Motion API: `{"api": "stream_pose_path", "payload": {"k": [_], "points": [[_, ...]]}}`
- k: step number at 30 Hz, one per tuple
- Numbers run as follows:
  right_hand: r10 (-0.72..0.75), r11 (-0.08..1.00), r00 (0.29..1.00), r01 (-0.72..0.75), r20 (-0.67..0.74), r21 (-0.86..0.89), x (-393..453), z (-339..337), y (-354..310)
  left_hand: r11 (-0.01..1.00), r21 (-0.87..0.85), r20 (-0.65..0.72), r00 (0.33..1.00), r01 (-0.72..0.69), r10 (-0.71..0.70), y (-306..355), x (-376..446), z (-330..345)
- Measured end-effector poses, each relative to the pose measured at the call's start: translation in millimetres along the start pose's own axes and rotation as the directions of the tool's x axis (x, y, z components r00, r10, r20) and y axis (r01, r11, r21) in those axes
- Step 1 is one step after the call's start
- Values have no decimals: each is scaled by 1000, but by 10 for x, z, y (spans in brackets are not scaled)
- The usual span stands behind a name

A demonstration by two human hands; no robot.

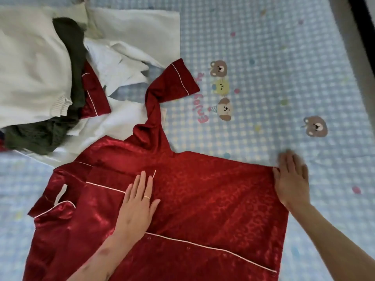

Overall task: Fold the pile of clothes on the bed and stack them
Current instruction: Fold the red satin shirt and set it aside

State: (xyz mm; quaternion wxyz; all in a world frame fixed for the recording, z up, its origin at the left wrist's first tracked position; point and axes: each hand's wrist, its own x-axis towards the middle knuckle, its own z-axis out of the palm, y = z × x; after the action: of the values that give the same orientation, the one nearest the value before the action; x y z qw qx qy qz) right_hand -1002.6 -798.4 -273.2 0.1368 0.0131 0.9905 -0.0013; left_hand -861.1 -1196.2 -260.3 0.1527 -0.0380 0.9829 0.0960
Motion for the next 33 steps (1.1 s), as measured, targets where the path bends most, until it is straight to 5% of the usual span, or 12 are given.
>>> {"api": "stream_pose_path", "payload": {"k": [3, 8, 13, 15, 20, 23, 26, 33], "points": [[-49, 988, 998, 55, -47, 144, 365, -164, -440, 999, -14, -6, 999, 40, -40, -70, 517, -125], [-219, 833, 973, 226, -74, 505, 1240, -513, -1874, 981, -149, -202, 967, 125, -154, -342, 1325, -363], [-418, 829, 907, 355, 57, 432, 2155, -569, -2931, 871, -379, -19, 939, 311, -343, -607, 1865, -465], [-477, 854, 870, 425, 125, 299, 2325, -466, -3077, 815, -491, -16, 932, 309, -363, -650, 1925, -479], [-261, 931, 936, 309, -238, 193, 2718, -715, -2933, 673, -693, -41, 917, 259, -396, -737, 2013, -551], [-108, 972, 902, 184, -419, 146, 3143, -1167, -2650, 647, -740, -115, 912, 186, -394, -785, 2169, -650], [-195, 971, 886, 235, -421, 46, 3371, -1405, -2582, 687, -705, -84, 941, 177, -328, -798, 2335, -681], [-309, 901, 908, 374, -283, 217, 3694, -1795, -2667, 709, -675, -53, 945, 205, -323, -885, 2490, -567]]}}
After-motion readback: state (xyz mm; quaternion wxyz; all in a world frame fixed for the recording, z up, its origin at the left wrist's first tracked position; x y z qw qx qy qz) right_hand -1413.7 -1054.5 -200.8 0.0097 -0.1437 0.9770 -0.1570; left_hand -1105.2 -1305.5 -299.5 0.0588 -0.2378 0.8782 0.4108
